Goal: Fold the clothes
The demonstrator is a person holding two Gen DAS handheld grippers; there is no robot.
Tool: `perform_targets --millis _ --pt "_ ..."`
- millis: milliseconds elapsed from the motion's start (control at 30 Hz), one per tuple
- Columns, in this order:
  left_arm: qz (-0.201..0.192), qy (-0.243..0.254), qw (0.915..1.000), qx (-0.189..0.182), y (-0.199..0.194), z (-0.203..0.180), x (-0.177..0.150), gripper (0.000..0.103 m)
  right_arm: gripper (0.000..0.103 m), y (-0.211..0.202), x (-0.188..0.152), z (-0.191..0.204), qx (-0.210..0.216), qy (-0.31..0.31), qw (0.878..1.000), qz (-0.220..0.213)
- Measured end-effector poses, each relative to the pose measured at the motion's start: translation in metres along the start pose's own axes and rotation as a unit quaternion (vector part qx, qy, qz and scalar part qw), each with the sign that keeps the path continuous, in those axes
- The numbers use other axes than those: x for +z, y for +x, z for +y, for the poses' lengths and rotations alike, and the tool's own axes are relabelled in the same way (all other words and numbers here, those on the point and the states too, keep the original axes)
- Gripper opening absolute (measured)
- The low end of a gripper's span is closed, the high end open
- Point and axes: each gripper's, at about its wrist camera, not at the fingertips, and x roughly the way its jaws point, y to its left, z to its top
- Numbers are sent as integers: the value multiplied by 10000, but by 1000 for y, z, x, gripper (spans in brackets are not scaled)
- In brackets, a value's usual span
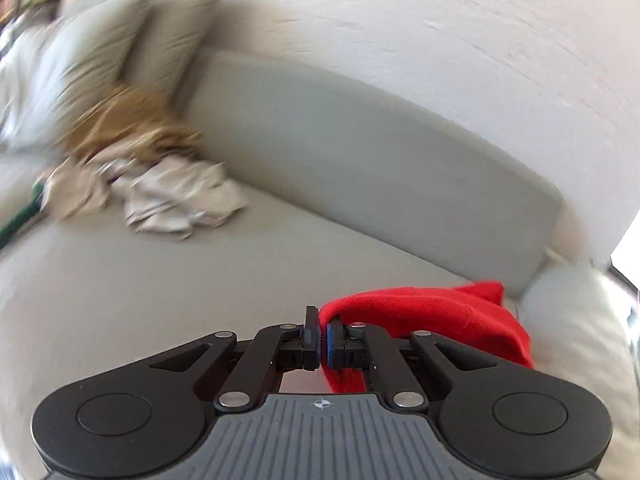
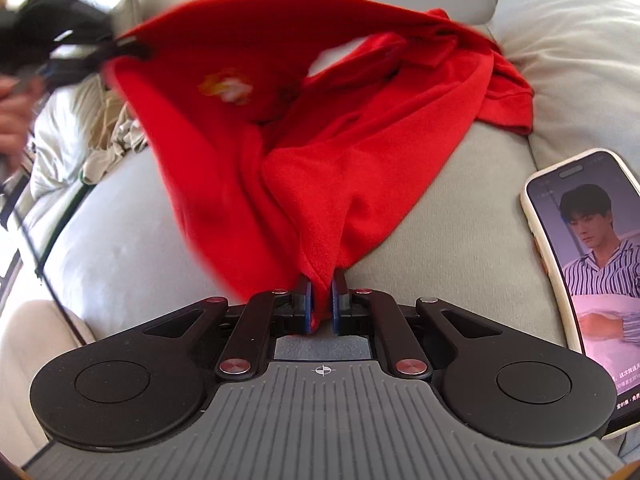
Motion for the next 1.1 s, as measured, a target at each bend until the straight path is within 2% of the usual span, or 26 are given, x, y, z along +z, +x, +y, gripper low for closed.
perform_targets --millis 67,100,267,300,333,367,400,433,467,500,533,600,700,767,800,867,933,967,1000,1033,1067,1100 --pt "315 -586 9973 304 -1 50 -16 3 9 0 1 1 -35 77 10000 26" --pt "532 -614 9955 479 3 67 -28 3 9 0 1 2 -56 92 9999 41" --pt "1112 -1445 9826 342 8 128 -58 4 11 -2 7 -1 5 367 9992 157" --pt "998 -1370 9850 315 4 128 -54 17 12 -1 8 -4 59 492 9986 192" --pt "951 -1130 9885 336 0 125 -50 26 13 -1 10 -8 117 636 9977 225" --pt "902 -889 9913 356 -4 121 -47 41 14 0 11 -11 175 781 9965 258" --pt "858 -620 9937 381 -8 117 -43 43 16 1 12 -14 226 873 9955 280" --pt "849 -101 9953 449 -12 106 -42 43 20 1 12 -16 276 961 9945 302" --pt "839 430 9942 510 -15 96 -41 44 21 2 13 -19 326 1049 9934 323" --pt "830 1060 9896 508 -19 87 -44 46 22 2 12 -19 325 1030 9936 321" --pt "784 1627 9824 469 -22 78 -49 46 22 2 12 -18 319 1002 9939 318" --pt "635 2667 9612 296 -29 62 -61 47 23 2 10 -17 289 975 9944 288" --pt "476 3938 9180 -1 -29 42 -82 48 27 2 9 -13 255 910 9952 254" --pt "406 4629 8854 -99 -23 29 -95 51 29 2 10 -11 245 855 9957 277" --pt "461 4828 8745 -74 -18 24 -100 55 31 2 11 -10 241 827 9959 289" --pt "674 5013 8626 -27 -4 19 -104 56 34 2 11 -9 245 809 9960 290" --pt "840 5258 8464 65 9 14 -111 56 35 3 12 -9 249 793 9961 291" --pt "867 5415 8361 132 14 12 -115 56 36 3 12 -8 251 785 9962 291" --pt "789 5479 8325 200 17 11 -116 54 36 3 12 -8 254 778 9962 291" --pt "714 5530 8297 261 19 9 -116 52 36 3 12 -8 256 770 9963 292" --pt "653 5456 8351 248 20 8 -112 42 36 3 12 -8 266 776 9962 292" --pt "586 5286 8467 163 19 9 -105 28 36 3 12 -9 281 784 9961 293"
